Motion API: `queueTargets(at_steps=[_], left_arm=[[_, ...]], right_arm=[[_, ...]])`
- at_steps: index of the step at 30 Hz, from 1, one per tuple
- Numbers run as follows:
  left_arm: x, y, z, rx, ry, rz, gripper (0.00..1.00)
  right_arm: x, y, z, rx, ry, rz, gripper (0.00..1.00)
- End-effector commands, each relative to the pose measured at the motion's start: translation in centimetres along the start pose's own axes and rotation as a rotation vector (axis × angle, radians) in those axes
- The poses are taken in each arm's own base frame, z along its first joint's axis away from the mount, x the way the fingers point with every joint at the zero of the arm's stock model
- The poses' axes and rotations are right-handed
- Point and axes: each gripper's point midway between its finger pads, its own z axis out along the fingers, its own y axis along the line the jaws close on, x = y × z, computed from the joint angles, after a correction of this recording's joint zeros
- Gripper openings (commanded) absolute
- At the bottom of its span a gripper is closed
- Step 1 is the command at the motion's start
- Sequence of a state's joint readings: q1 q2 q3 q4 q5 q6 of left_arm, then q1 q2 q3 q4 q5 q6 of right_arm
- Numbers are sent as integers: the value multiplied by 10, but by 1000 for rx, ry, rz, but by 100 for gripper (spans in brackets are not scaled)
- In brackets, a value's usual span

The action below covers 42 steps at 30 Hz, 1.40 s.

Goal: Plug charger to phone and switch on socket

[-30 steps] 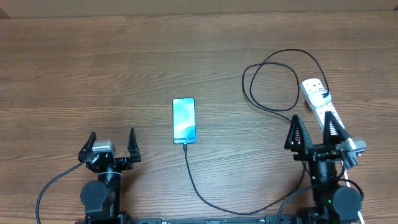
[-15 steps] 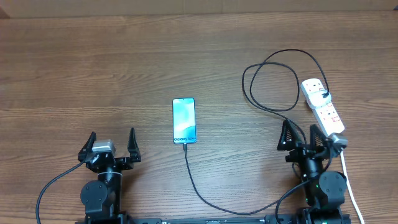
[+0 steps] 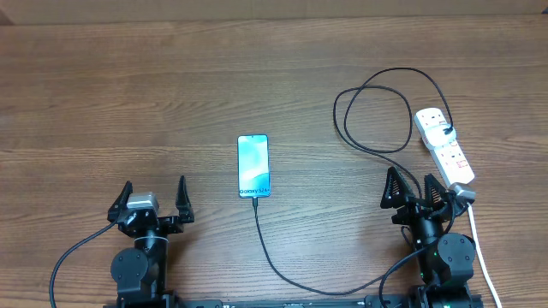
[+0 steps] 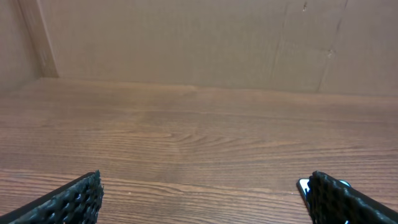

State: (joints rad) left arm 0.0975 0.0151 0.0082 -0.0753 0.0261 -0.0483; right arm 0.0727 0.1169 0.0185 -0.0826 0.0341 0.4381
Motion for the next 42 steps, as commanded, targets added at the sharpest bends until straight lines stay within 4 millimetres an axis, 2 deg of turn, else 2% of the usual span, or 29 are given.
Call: queueTargets(at_steps=[1, 7, 10, 19, 21, 27, 36, 42], left_arm=[[0, -1, 0, 6, -5, 19, 100], [0, -1, 0, 6, -5, 19, 99], [0, -2, 0, 6, -5, 19, 100], [0, -2, 0, 6, -5, 19, 100], [0, -2, 0, 6, -5, 19, 100], [0, -1, 0, 6, -5, 20, 99], [0, -1, 0, 6, -5, 19, 100], [0, -2, 0, 6, -5, 19, 100]], right_arm=[[3, -3, 1, 11, 2, 3, 100], [-9, 2, -3, -12, -50, 5, 100], [-25, 1, -8, -13, -123, 8, 100], [-46, -43, -15, 156, -202, 18, 100], [-47, -47, -16, 177, -203, -57, 100], [-43, -39, -13, 170, -168, -311, 100], [-34, -21, -10, 90, -139, -327, 100], [-27, -8, -8, 37, -118, -425, 100]])
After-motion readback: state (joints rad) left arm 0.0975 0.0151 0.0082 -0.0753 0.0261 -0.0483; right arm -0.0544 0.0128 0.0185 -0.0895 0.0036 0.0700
